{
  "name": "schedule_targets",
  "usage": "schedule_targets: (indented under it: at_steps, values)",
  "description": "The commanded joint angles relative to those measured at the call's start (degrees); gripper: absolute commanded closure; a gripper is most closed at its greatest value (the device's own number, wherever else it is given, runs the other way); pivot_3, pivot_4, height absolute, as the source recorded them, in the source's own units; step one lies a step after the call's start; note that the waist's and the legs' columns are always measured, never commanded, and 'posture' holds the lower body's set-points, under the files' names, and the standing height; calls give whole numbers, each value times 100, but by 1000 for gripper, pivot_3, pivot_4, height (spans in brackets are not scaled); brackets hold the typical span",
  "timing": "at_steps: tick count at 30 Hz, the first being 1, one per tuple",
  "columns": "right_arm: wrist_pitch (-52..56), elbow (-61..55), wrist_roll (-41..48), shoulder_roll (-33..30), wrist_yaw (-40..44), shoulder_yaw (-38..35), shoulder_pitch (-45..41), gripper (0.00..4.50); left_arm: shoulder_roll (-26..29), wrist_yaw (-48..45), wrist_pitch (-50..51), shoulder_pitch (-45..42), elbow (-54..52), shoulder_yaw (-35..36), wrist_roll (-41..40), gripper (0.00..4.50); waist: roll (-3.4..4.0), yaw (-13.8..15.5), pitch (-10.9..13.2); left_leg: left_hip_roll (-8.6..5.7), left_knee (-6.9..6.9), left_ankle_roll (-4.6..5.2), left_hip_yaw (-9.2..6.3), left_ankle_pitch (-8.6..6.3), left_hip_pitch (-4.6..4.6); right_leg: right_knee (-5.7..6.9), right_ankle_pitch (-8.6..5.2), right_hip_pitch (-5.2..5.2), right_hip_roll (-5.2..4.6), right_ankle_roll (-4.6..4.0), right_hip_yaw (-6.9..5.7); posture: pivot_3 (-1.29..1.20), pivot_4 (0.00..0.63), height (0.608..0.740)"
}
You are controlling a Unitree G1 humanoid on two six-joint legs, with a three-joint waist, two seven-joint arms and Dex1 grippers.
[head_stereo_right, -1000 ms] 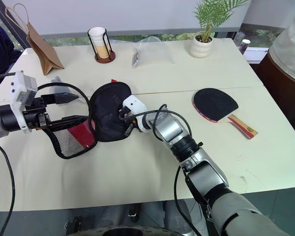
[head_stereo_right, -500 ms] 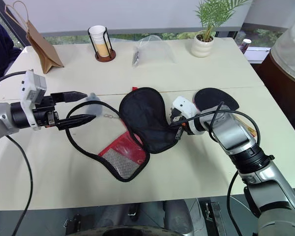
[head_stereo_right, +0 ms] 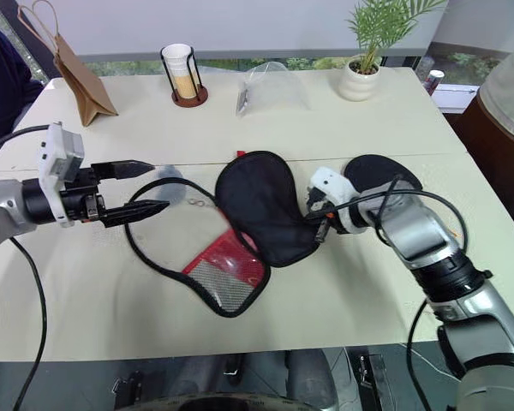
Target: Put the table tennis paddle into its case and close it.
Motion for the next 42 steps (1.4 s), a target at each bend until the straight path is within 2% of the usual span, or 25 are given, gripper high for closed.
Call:
schedule_targets:
  at_steps: [1,5,8,15,20,23,28,35,42]
  values:
    - [-131,66,-25,-149,-36,-240,53,4474,-13,-47,-133,-69,-106,22,43,12,0,-10,0,0,0,0,1,0,0,0,0,6,-1,0,1,0,150,734]
    - [-151,124,-23,-100,-80,-228,83,4474,-45,-73,-152,-133,-62,-43,87,12,0,-53,0,3,-3,1,0,1,0,4,0,6,2,0,1,0,150,734]
    - [-192,160,-35,-57,-104,-203,70,3656,-63,-105,-175,-182,-19,-91,118,12,1,-44,1,4,-3,1,0,1,0,3,0,6,4,0,1,0,150,734]
    - [-11,-53,143,-215,-121,-585,-105,63,-129,-157,-181,-244,10,-189,173,12,3,-30,2,2,2,1,0,1,-1,3,0,9,2,1,1,0,150,734]
    - [162,-333,361,-583,-79,-1130,-52,20,-170,-198,-203,-257,35,-218,202,12,4,-29,3,2,1,1,0,0,-2,2,0,9,2,1,0,0,150,734]
    - [318,-489,479,-1084,-79,-1754,230,20,-242,-240,-247,-314,98,-290,234,12,7,11,5,2,1,1,0,0,-3,2,0,9,1,0,0,0,150,734]
    - [240,-452,492,-1575,-175,-2346,927,20,-318,-367,-323,-412,219,-394,305,12,7,82,5,2,2,2,1,-1,-4,-2,-1,10,0,-2,0,0,150,734]
    - [-388,464,264,-1697,-290,-2372,1364,20,-471,-535,-448,-650,414,-661,468,12,7,82,5,4,6,3,3,0,-3,-2,-3,13,0,-4,1,0,150,734]
    - [-1100,1773,-7,-1620,-282,-2077,1084,20,-566,-631,-421,-739,324,-853,512,12,8,75,5,3,7,3,5,1,-3,-3,-2,14,1,-4,1,0,150,734]
